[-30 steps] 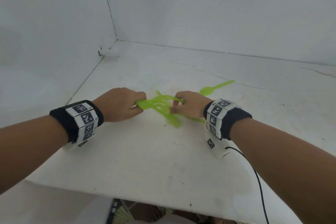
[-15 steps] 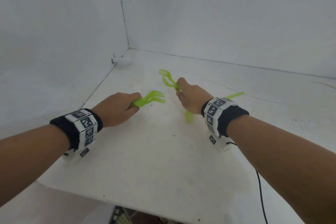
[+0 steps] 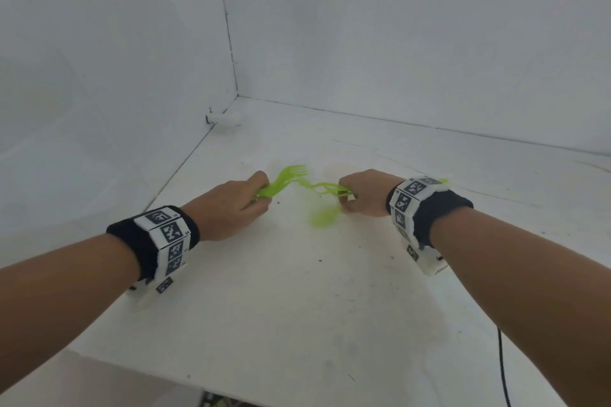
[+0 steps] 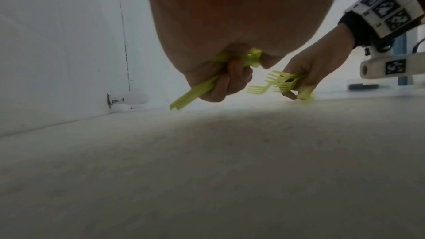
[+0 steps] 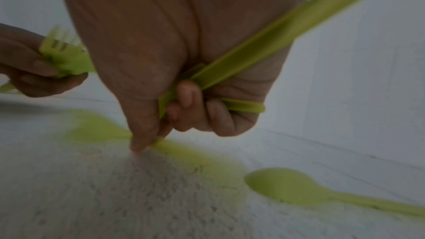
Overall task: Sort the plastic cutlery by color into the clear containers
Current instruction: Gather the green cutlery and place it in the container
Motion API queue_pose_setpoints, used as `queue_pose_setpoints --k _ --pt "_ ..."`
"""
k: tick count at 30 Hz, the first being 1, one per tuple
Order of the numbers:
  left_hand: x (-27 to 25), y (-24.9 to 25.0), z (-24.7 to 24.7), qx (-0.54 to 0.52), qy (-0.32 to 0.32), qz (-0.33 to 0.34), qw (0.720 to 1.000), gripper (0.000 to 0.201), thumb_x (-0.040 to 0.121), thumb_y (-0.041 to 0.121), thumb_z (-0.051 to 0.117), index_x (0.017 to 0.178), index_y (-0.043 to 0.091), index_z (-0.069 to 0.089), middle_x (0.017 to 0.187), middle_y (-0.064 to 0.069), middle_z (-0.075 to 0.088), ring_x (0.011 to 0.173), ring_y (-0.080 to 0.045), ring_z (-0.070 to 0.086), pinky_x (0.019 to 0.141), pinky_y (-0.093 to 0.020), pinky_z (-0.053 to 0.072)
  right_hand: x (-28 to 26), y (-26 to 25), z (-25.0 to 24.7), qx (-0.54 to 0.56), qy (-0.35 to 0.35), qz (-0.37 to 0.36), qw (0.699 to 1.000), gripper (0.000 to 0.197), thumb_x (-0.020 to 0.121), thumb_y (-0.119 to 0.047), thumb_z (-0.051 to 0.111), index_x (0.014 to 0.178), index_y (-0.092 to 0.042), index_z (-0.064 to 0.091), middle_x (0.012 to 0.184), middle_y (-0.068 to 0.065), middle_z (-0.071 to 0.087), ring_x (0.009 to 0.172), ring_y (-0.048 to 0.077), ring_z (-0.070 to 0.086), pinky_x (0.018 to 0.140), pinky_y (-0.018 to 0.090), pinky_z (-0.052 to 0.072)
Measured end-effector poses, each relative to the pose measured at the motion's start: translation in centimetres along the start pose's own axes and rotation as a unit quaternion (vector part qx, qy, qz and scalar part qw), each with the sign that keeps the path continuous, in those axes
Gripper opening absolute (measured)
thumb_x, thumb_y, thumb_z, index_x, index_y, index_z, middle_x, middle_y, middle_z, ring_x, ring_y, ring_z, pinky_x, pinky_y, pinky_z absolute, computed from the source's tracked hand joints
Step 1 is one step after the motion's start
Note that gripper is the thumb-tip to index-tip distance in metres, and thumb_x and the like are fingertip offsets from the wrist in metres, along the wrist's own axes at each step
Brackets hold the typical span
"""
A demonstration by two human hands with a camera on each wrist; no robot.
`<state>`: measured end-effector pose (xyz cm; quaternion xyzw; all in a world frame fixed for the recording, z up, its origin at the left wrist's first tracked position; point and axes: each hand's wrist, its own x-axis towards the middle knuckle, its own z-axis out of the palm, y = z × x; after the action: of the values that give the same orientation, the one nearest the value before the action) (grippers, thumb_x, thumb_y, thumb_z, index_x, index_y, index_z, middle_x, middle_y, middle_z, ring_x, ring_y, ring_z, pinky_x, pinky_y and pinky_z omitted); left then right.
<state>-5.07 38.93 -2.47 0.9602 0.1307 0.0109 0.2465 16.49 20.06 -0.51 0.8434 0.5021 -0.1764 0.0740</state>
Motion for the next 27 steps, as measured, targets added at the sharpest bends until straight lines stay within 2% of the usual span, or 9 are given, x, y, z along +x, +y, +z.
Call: queue_pose_setpoints --k 5,10,13,15,17,19,21,24,27 --pt "1.9 -0.2 0.4 -0.106 0.041 -0.038 0.993 0.017 0.109 0.035 0.039 0.097 0.023 0.04 0.071 -0.007 0.053 0.057 -0.016 0.043 0.059 -0.035 0.04 0.2 0.3 0.5 0.094 0.08 0.044 0.991 0.022 0.102 -0.04 0.05 0.104 -0.018 0.051 0.105 0.004 0.054 0.097 0.027 0.056 0.082 0.036 0.044" --pt "4.9 2.3 0.8 -0.306 0.094 -0.097 0.942 0.018 0.105 0.031 0.05 0.093 0.018 0.047 0.08 -0.003 0.049 0.063 -0.015 0.039 0.063 -0.036 0.035 -0.3 0.4 0.7 0.39 0.204 0.123 0.889 0.021 0.101 -0.033 0.05 0.108 -0.014 0.047 0.101 0.012 0.067 0.082 0.03 0.061 0.065 0.033 0.047" --pt "7.3 6.0 1.3 -0.362 0.105 -0.116 0.919 0.023 0.101 0.034 0.058 0.098 0.012 0.065 0.082 -0.001 0.067 0.049 -0.008 0.043 0.059 -0.029 0.036 -1.4 -0.7 0.8 0.412 0.227 0.105 0.876 0.019 0.099 -0.026 0.048 0.116 -0.016 0.048 0.101 0.014 0.067 0.085 0.034 0.063 0.073 0.04 0.054" --pt "8.9 8.6 2.1 -0.41 0.099 -0.117 0.899 0.017 0.1 0.028 0.062 0.091 0.015 0.069 0.071 0.01 0.07 0.043 -0.003 0.041 0.051 -0.024 0.035 -2.4 -1.4 1.0 0.386 0.242 0.08 0.887 0.025 0.099 -0.022 0.048 0.124 -0.017 0.049 0.1 0.012 0.066 0.087 0.034 0.064 0.076 0.041 0.054" --pt "10.0 11.0 2.7 -0.46 0.09 -0.122 0.875 0.022 0.097 0.013 0.063 0.075 0.017 0.064 0.051 0.015 0.057 0.045 -0.008 0.035 0.045 -0.021 0.029 -3.3 -1.2 1.3 0.401 0.262 0.077 0.874 0.025 0.099 -0.023 0.048 0.124 -0.019 0.052 0.099 0.009 0.067 0.087 0.029 0.064 0.076 0.04 0.053" --pt "11.1 12.8 3.3 -0.507 0.066 -0.129 0.85 0.02 0.095 0.011 0.065 0.076 0.015 0.068 0.056 0.011 0.063 0.048 -0.011 0.03 0.045 -0.021 0.027 -4.2 -0.3 1.7 0.473 0.278 0.098 0.831 0.023 0.1 -0.027 0.047 0.118 -0.02 0.059 0.098 0.003 0.07 0.09 0.023 0.065 0.082 0.04 0.053" --pt "12.0 14.2 4.0 -0.533 0.032 -0.134 0.835 0.013 0.096 0.014 0.066 0.093 0.008 0.077 0.079 -0.002 0.076 0.049 -0.012 0.029 0.045 -0.023 0.028 -5.0 1.4 2.1 0.543 0.291 0.113 0.779 0.022 0.1 -0.025 0.049 0.114 -0.02 0.065 0.099 -0.001 0.073 0.087 0.015 0.064 0.078 0.035 0.051" --pt "12.9 16.3 5.0 -0.525 0.003 -0.131 0.841 0.026 0.095 0.015 0.066 0.111 -0.005 0.073 0.097 -0.012 0.077 0.05 -0.013 0.028 0.047 -0.024 0.027 -6.7 4.2 2.4 0.599 0.314 0.15 0.721 0.016 0.1 -0.022 0.053 0.106 -0.017 0.068 0.097 -0.001 0.07 0.075 0.011 0.054 0.065 0.027 0.04" --pt "13.2 18.9 5.8 -0.509 -0.027 -0.106 0.854 0.023 0.095 0.016 0.065 0.108 -0.001 0.073 0.1 -0.013 0.078 0.051 -0.013 0.025 0.049 -0.024 0.028 -8.4 7.0 2.4 0.646 0.348 0.207 0.647 0.016 0.102 -0.032 0.055 0.101 -0.018 0.061 0.082 -0.004 0.051 0.063 0.012 0.042 0.06 0.029 0.037"
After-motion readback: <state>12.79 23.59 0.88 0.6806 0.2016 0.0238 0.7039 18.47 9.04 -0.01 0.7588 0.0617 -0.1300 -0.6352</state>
